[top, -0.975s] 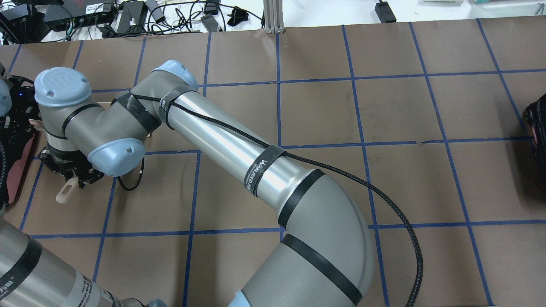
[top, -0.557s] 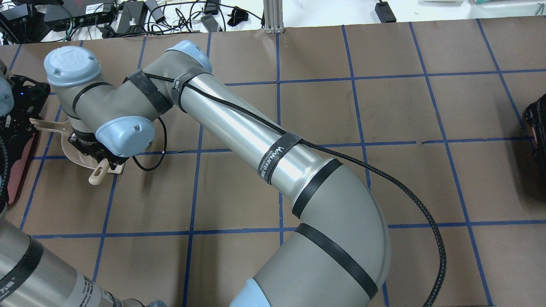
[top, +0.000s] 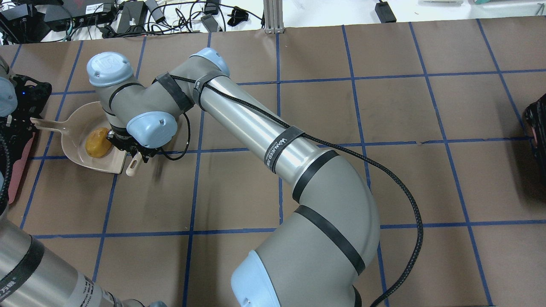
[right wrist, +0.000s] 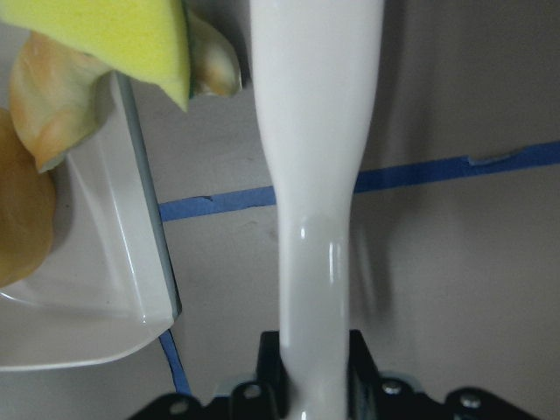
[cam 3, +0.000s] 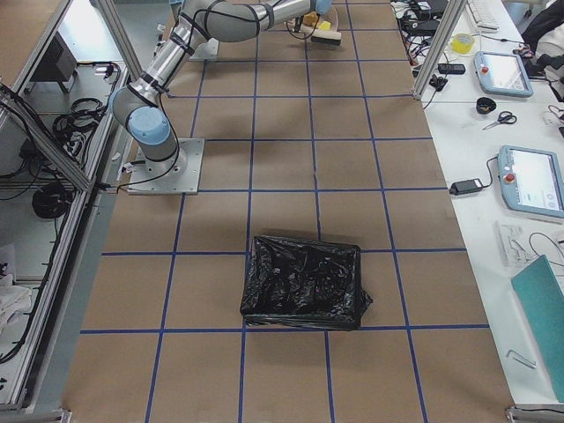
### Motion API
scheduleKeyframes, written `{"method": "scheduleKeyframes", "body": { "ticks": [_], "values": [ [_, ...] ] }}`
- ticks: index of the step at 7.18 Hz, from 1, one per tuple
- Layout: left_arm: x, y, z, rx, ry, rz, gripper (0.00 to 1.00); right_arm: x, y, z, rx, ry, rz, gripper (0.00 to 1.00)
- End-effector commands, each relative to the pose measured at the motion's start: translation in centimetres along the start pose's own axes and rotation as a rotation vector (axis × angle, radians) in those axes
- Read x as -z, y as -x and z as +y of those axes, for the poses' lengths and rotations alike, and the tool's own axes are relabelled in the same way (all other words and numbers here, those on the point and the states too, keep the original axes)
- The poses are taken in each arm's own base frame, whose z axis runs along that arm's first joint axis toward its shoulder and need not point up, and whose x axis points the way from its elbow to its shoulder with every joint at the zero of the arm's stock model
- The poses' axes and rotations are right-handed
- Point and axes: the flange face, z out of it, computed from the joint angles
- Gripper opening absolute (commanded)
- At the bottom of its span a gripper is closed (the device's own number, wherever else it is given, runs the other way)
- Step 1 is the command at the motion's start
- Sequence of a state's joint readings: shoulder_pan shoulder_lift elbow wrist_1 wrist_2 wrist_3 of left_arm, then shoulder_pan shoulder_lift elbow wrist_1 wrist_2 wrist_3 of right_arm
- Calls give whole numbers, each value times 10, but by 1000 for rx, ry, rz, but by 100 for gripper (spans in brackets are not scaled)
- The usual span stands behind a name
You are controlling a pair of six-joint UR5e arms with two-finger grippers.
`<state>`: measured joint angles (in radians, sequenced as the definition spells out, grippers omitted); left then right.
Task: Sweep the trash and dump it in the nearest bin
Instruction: 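Sweep the remaining trash into the dustpan held by left gripper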
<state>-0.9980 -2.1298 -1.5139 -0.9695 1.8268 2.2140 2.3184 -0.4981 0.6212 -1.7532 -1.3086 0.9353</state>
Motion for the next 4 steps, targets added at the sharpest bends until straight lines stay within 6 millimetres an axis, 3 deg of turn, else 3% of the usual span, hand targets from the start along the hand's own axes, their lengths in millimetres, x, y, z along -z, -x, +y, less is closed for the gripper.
{"method": "scheduleKeyframes", "body": {
  "ticks": [1, 4],
  "values": [
    [-2, 1, 0, -1, 2, -3, 0, 4, 5, 0, 12, 6, -27, 0],
    [-2, 1, 0, -1, 3, -2, 0, -14, 24, 15, 26, 22, -85, 0]
  ]
}}
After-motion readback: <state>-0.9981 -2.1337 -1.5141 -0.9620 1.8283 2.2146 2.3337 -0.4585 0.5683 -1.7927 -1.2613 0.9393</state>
